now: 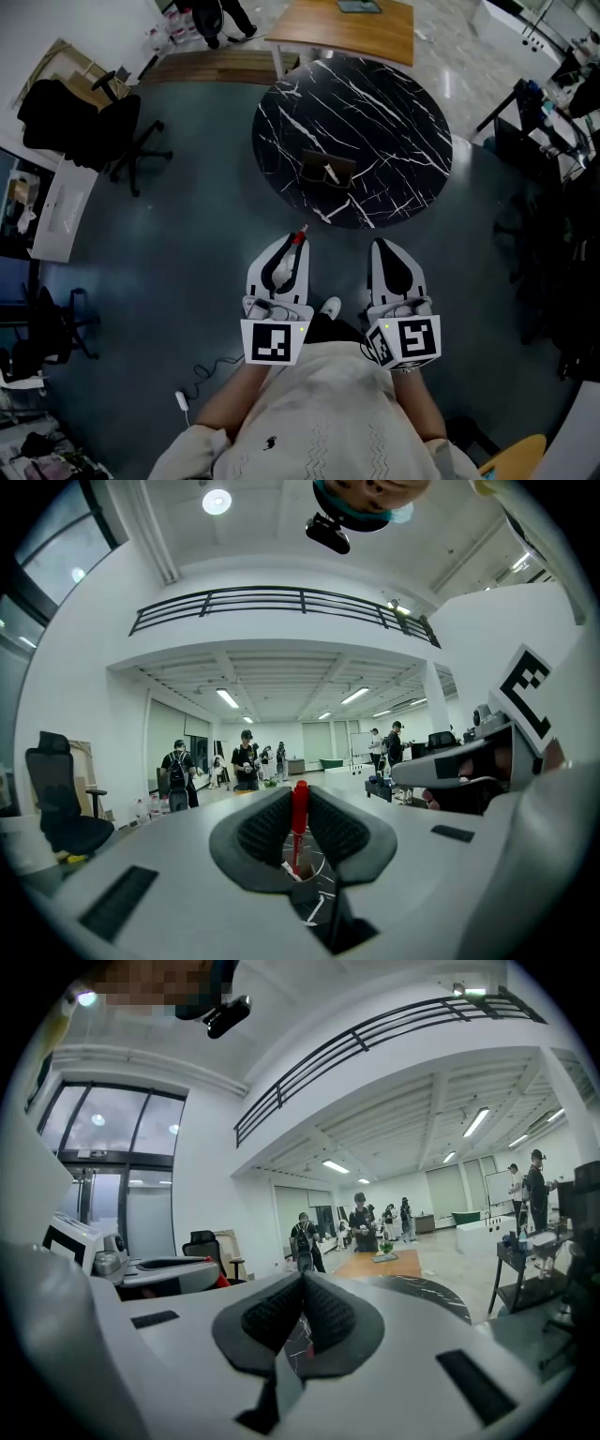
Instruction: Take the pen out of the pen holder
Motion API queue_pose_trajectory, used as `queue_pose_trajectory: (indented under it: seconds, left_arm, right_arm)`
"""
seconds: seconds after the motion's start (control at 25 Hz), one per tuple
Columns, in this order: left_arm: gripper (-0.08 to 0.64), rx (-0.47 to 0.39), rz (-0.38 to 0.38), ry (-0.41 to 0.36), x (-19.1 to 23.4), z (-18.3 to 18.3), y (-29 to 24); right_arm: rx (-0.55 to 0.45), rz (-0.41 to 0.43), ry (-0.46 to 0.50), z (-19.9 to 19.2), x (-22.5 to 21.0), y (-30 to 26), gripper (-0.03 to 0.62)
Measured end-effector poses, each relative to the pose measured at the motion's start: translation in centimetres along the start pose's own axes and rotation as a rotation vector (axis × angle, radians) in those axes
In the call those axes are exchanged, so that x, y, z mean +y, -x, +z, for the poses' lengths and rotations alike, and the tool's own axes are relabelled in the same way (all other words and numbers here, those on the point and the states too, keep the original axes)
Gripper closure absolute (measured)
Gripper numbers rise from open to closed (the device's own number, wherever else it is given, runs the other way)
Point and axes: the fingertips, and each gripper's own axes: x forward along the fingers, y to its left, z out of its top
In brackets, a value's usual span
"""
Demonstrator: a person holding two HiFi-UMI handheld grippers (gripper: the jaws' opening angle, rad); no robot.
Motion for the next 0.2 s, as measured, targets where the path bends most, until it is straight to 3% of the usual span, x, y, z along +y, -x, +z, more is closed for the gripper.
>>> queue_pose_trajectory:
  seconds: [0.2]
  left_arm:
    - [0.499,-0.002,-0.006,0.004,-0.34,0.09,-0.54]
  right_arm:
    - [0.001,-0.007,-0.001,-0.13,-0.56,0.02,0.574]
